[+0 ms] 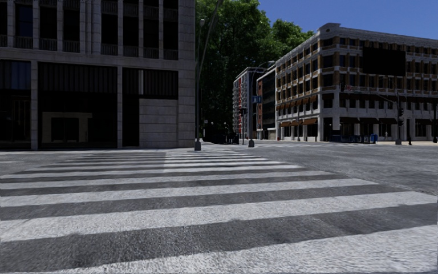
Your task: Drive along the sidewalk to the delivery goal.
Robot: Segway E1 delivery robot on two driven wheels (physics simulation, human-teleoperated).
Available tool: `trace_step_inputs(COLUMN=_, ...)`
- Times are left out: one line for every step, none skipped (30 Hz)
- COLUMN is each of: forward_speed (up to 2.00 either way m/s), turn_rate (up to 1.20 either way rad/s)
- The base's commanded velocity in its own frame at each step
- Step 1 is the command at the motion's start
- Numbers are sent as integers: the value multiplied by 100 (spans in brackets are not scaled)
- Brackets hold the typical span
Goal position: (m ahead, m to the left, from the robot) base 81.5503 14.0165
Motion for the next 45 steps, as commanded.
trace_step_inputs(forward_speed=197, turn_rate=105)
trace_step_inputs(forward_speed=197, turn_rate=99)
trace_step_inputs(forward_speed=197, turn_rate=28)
trace_step_inputs(forward_speed=197, turn_rate=10)
trace_step_inputs(forward_speed=197, turn_rate=2)
trace_step_inputs(forward_speed=197, turn_rate=0)
trace_step_inputs(forward_speed=197, turn_rate=0)
trace_step_inputs(forward_speed=197, turn_rate=0)
trace_step_inputs(forward_speed=197, turn_rate=0)
trace_step_inputs(forward_speed=197, turn_rate=0)
trace_step_inputs(forward_speed=197, turn_rate=0)
trace_step_inputs(forward_speed=197, turn_rate=0)
trace_step_inputs(forward_speed=197, turn_rate=0)
trace_step_inputs(forward_speed=197, turn_rate=0)
trace_step_inputs(forward_speed=197, turn_rate=0)
trace_step_inputs(forward_speed=197, turn_rate=101)
trace_step_inputs(forward_speed=197, turn_rate=108)
trace_step_inputs(forward_speed=197, turn_rate=110)
trace_step_inputs(forward_speed=197, turn_rate=110)
trace_step_inputs(forward_speed=197, turn_rate=110)
trace_step_inputs(forward_speed=197, turn_rate=20)
trace_step_inputs(forward_speed=197, turn_rate=2)
trace_step_inputs(forward_speed=197, turn_rate=0)
trace_step_inputs(forward_speed=197, turn_rate=0)
trace_step_inputs(forward_speed=197, turn_rate=0)
trace_step_inputs(forward_speed=197, turn_rate=0)
trace_step_inputs(forward_speed=197, turn_rate=0)
trace_step_inputs(forward_speed=197, turn_rate=0)
trace_step_inputs(forward_speed=197, turn_rate=0)
trace_step_inputs(forward_speed=197, turn_rate=0)
trace_step_inputs(forward_speed=197, turn_rate=0)
trace_step_inputs(forward_speed=197, turn_rate=0)
trace_step_inputs(forward_speed=197, turn_rate=0)
trace_step_inputs(forward_speed=197, turn_rate=13)
trace_step_inputs(forward_speed=197, turn_rate=29)
trace_step_inputs(forward_speed=197, turn_rate=29)
trace_step_inputs(forward_speed=197, turn_rate=46)
trace_step_inputs(forward_speed=197, turn_rate=55)
trace_step_inputs(forward_speed=197, turn_rate=57)
trace_step_inputs(forward_speed=197, turn_rate=57)
trace_step_inputs(forward_speed=197, turn_rate=18)
trace_step_inputs(forward_speed=197, turn_rate=1)
trace_step_inputs(forward_speed=197, turn_rate=0)
trace_step_inputs(forward_speed=197, turn_rate=0)
trace_step_inputs(forward_speed=197, turn_rate=0)
